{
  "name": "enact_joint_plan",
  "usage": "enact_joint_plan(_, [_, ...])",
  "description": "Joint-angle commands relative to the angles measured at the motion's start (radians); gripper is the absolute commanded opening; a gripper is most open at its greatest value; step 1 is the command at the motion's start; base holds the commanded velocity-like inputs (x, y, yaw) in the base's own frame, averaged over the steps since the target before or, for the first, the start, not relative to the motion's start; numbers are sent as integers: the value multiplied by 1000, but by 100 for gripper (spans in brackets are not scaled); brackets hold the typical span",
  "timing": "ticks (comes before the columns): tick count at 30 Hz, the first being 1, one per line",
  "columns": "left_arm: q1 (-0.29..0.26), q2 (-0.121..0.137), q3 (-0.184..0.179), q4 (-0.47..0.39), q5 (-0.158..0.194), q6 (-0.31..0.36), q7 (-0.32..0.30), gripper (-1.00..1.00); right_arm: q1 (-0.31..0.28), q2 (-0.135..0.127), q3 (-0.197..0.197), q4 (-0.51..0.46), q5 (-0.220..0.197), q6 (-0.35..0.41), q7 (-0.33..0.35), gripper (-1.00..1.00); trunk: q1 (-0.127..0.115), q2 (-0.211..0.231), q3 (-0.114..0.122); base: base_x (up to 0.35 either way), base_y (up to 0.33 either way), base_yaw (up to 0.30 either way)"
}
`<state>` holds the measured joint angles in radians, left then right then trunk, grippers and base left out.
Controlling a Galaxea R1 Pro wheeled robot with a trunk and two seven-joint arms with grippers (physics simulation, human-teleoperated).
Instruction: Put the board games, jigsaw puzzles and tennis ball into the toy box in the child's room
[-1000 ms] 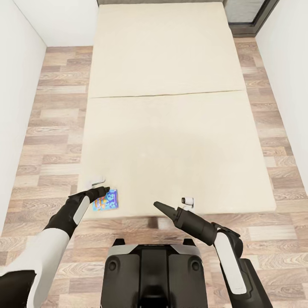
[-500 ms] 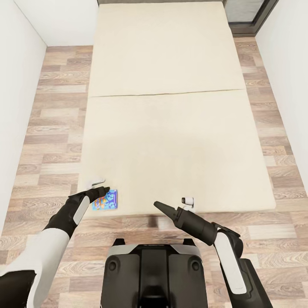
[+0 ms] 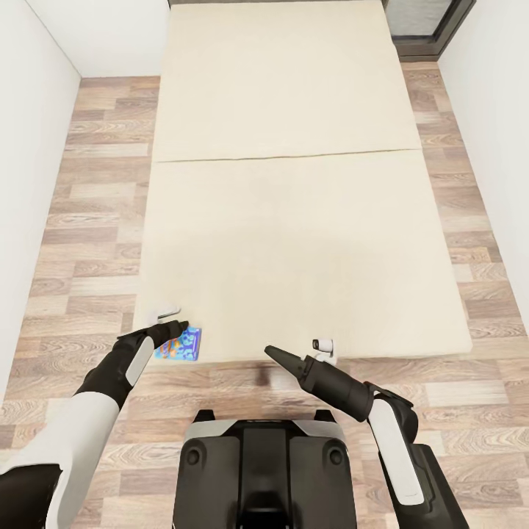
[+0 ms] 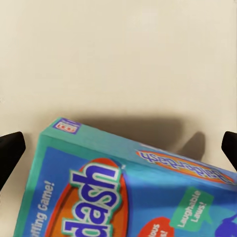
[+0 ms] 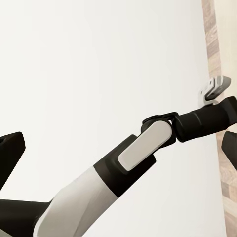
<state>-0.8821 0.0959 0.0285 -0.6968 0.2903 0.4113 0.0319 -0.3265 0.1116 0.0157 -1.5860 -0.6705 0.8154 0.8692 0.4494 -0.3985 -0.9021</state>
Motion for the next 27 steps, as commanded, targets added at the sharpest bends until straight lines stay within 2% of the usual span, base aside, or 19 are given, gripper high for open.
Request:
enact_joint_plan(1, [0, 0, 1, -2, 10, 6, 3, 100, 0, 0, -1, 0, -3, 5, 0, 100, 1, -1, -1, -4, 0, 0])
enact_joint_plan(27, [0, -1, 1, -2, 10, 6, 3, 100, -1, 0, 0, 0, -2, 5, 2, 100, 1, -1, -1, -32, 0, 0])
